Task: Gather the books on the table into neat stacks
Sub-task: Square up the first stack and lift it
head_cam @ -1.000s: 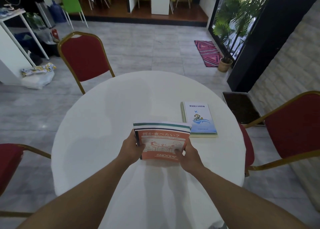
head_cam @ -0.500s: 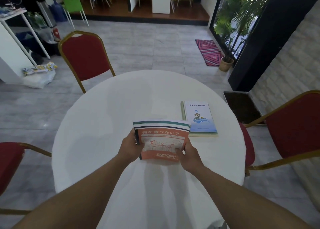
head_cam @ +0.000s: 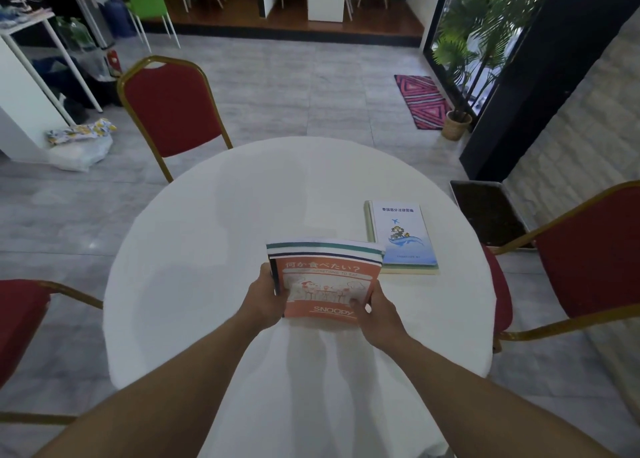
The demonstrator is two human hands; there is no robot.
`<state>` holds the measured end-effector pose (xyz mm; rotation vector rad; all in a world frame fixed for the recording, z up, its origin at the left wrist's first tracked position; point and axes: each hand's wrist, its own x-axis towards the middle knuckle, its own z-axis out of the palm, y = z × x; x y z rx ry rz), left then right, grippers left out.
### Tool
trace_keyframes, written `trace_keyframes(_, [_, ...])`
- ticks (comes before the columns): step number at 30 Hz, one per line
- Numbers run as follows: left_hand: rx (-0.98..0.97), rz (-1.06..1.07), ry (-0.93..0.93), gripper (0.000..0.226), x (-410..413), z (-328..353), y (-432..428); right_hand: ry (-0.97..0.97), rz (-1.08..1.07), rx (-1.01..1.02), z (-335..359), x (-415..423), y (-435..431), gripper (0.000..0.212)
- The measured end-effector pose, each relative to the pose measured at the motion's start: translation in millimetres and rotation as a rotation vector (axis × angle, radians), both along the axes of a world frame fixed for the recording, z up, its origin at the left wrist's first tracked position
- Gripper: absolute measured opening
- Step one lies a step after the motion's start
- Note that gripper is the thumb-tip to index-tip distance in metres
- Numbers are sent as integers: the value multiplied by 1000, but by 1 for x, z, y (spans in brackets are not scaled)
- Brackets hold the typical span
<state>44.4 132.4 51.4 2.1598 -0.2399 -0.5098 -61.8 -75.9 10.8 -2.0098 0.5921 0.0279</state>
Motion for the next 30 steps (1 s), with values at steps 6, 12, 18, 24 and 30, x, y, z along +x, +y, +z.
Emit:
trace_keyframes(6, [-42,80,33,28,2,-4,-8,-40,-8,145,1,5,-8,35])
trace_keyframes(12, [-166,237,215,24,16,-10,-33,-1,-89,400,4,30,-11,36])
trace_keyframes(18, [-95,304,214,24,49,-28,-53,69,-107,427,-9,76,-21,28])
trace_keyframes(24, [50,364,126,24,113,-52,-72,109,-93,399,-19,145,-38,28])
trace_keyframes(30, [83,367,120,29,175,-75,-85,153,-90,339,-35,205,-52,36])
